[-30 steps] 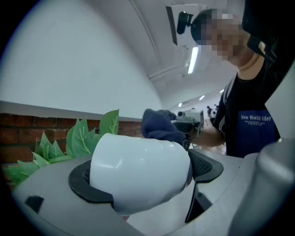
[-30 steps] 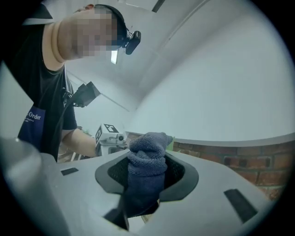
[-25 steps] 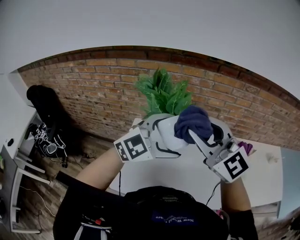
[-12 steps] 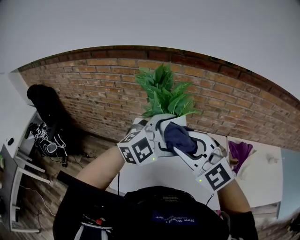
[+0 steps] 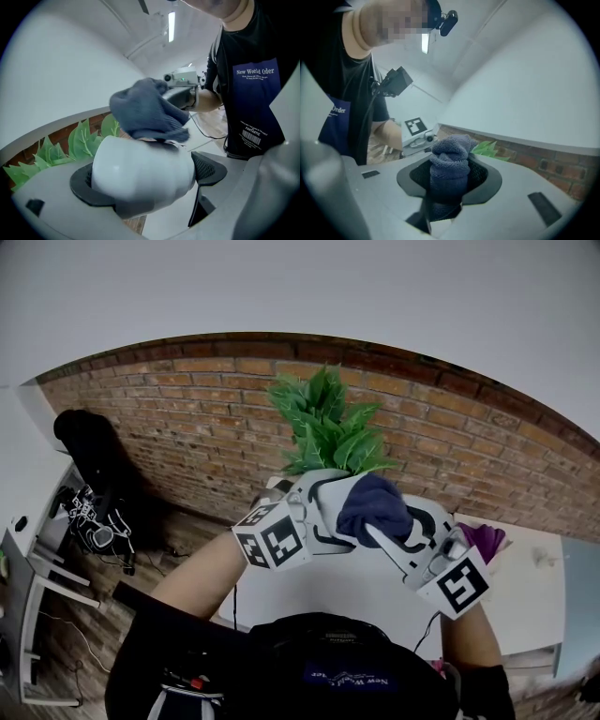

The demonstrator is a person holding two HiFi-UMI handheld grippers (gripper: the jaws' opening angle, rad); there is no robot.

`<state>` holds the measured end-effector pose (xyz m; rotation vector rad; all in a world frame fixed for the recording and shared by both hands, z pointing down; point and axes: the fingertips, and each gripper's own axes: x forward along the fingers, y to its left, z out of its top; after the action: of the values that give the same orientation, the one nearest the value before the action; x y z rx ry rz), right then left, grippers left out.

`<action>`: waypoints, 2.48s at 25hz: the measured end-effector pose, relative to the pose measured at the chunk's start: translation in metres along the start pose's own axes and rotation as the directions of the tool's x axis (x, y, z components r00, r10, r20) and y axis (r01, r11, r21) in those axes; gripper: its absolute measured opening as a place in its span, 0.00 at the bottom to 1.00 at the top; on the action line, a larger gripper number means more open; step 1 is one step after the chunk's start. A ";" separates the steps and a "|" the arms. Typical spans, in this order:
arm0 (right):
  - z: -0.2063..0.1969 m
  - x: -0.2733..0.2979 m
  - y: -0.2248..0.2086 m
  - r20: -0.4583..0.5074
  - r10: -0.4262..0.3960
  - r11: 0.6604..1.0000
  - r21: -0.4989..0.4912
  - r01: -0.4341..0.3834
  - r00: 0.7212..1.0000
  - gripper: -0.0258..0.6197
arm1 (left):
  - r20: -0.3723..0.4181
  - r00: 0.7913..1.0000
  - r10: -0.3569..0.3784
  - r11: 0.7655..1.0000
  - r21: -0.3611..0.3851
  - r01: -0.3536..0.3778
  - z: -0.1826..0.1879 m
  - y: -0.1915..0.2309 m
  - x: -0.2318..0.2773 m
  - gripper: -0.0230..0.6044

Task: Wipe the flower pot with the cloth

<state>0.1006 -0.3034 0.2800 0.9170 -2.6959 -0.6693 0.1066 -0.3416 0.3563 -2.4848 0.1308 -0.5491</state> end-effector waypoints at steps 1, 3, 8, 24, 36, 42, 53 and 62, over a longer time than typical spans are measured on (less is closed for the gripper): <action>0.007 0.004 -0.008 0.008 -0.033 0.999 -0.026 0.033 0.999 0.24 | -0.002 1.000 -0.010 1.000 0.006 0.010 -0.001 -0.003 0.001 0.88; 0.015 0.013 -0.015 0.008 -0.073 0.992 -0.100 0.073 0.997 0.24 | -0.005 1.000 -0.031 0.999 0.019 0.031 0.001 -0.010 0.006 0.88; -0.003 0.036 -0.006 -0.090 -0.096 0.972 -0.224 0.074 0.991 0.24 | -0.006 0.998 -0.056 0.997 0.043 0.056 0.009 -0.023 0.017 0.88; -0.018 0.009 0.030 -0.041 0.079 0.992 -0.094 -0.083 0.996 0.24 | 0.029 0.999 0.019 1.000 -0.009 -0.019 0.000 0.003 0.001 0.88; 0.004 0.023 -0.033 0.045 -0.164 0.986 0.008 0.164 0.985 0.24 | 0.113 0.991 -0.068 0.998 0.001 0.068 0.023 -0.017 0.004 0.88; -0.009 0.017 -0.010 0.022 -0.078 0.996 0.050 0.077 0.997 0.24 | 0.119 0.993 -0.019 0.998 -0.053 0.026 0.016 -0.003 -0.002 0.88; -0.015 -0.007 -0.006 0.039 -0.034 0.984 0.175 0.026 0.999 0.24 | 0.140 0.990 0.009 0.997 -0.074 0.001 0.019 0.008 -0.004 0.88; 0.002 0.012 -0.050 0.083 -0.177 0.977 0.139 0.165 0.981 0.24 | 0.185 0.981 -0.060 0.996 -0.051 0.070 0.034 -0.012 0.000 0.88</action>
<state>0.1166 -0.3450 0.2548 1.1905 -2.7954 -0.5878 0.1204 -0.3137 0.3377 -2.5888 -0.0069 -0.3450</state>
